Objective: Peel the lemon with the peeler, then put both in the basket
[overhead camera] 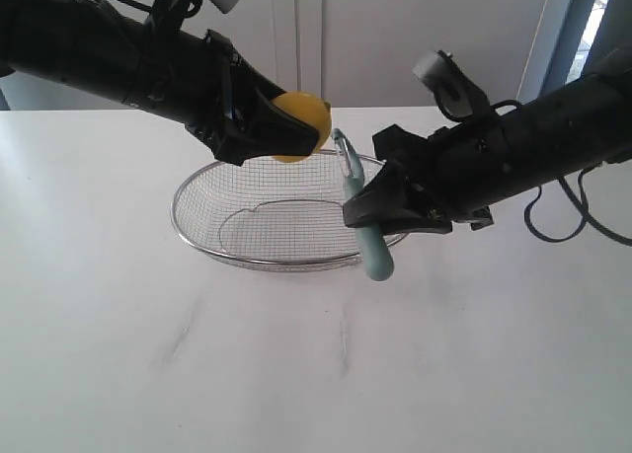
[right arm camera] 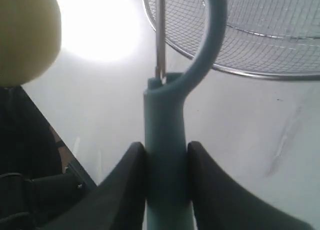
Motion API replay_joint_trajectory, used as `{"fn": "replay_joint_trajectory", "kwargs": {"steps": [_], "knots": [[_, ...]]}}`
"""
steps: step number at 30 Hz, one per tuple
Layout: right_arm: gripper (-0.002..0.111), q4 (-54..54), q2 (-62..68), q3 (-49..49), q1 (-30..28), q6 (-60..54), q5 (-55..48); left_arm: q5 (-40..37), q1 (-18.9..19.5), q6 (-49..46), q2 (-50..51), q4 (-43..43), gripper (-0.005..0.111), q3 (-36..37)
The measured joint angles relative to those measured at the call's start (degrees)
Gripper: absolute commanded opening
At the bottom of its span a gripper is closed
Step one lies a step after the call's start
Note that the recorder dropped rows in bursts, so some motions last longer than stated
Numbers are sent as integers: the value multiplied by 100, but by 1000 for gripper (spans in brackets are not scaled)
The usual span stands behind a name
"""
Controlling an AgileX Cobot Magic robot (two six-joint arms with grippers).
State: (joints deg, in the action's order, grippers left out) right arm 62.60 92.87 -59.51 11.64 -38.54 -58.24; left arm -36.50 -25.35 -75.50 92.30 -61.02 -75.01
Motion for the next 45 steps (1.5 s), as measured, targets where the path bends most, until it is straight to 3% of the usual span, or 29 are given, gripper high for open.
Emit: {"fn": "replay_joint_trajectory", "kwargs": {"steps": [10, 45], "knots": [[0, 900, 100, 0, 0, -552, -711, 0, 0, 0, 0, 0, 0, 0], [0, 1046, -540, 0, 0, -495, -50, 0, 0, 0, 0, -16, 0, 0]]}}
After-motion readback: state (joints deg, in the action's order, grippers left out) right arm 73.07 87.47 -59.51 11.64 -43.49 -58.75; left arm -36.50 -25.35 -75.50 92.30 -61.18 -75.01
